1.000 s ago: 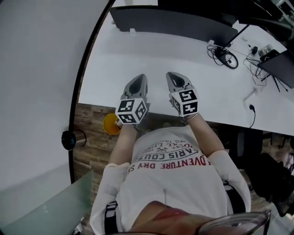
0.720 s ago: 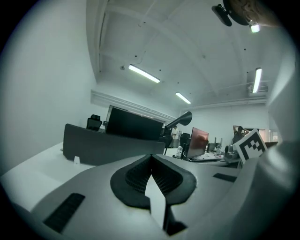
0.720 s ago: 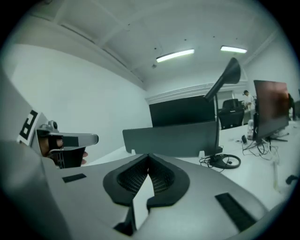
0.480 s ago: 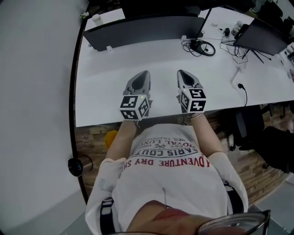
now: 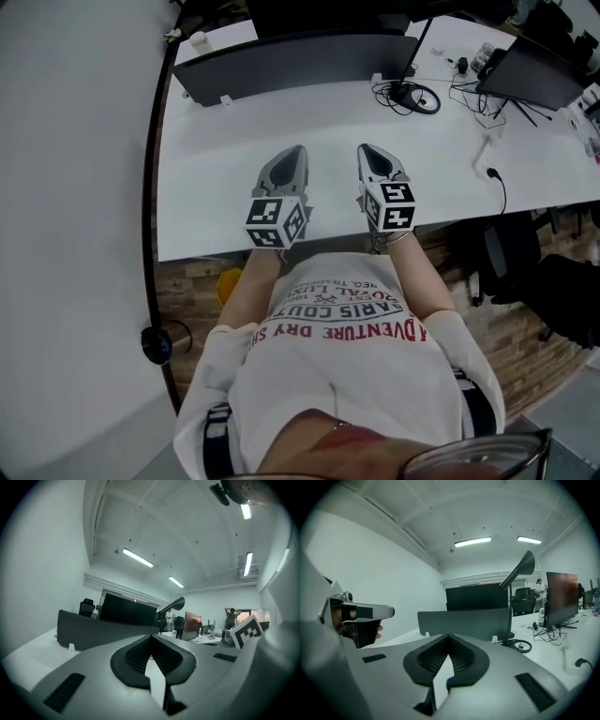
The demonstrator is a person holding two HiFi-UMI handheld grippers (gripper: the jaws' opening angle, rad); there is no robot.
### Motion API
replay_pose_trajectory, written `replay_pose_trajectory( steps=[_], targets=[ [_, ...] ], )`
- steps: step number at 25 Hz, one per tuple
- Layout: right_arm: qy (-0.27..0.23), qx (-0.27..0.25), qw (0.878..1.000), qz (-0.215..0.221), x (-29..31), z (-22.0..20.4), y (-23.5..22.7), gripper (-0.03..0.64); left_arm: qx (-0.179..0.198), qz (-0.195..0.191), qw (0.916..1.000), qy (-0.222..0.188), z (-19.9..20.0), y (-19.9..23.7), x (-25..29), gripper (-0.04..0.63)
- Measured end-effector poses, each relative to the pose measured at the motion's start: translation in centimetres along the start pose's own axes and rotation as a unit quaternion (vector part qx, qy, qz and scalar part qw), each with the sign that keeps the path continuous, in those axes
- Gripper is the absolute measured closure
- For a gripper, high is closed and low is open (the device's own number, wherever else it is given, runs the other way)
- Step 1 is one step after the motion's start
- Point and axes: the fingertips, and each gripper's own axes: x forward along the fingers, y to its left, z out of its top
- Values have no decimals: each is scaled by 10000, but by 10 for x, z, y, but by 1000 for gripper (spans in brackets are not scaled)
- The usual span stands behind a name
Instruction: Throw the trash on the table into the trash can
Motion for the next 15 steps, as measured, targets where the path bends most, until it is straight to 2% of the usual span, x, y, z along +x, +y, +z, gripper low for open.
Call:
replay_pose_trajectory(
  steps=[3, 15],
  targets=[
    [-22, -45, 10000, 19, 1, 1, 4, 592, 81, 6, 10000, -52, 4, 3, -3, 572],
    [-69, -105, 9999, 47, 17, 5, 5, 592, -34, 7, 10000, -18, 2, 19, 6, 572]
  ],
)
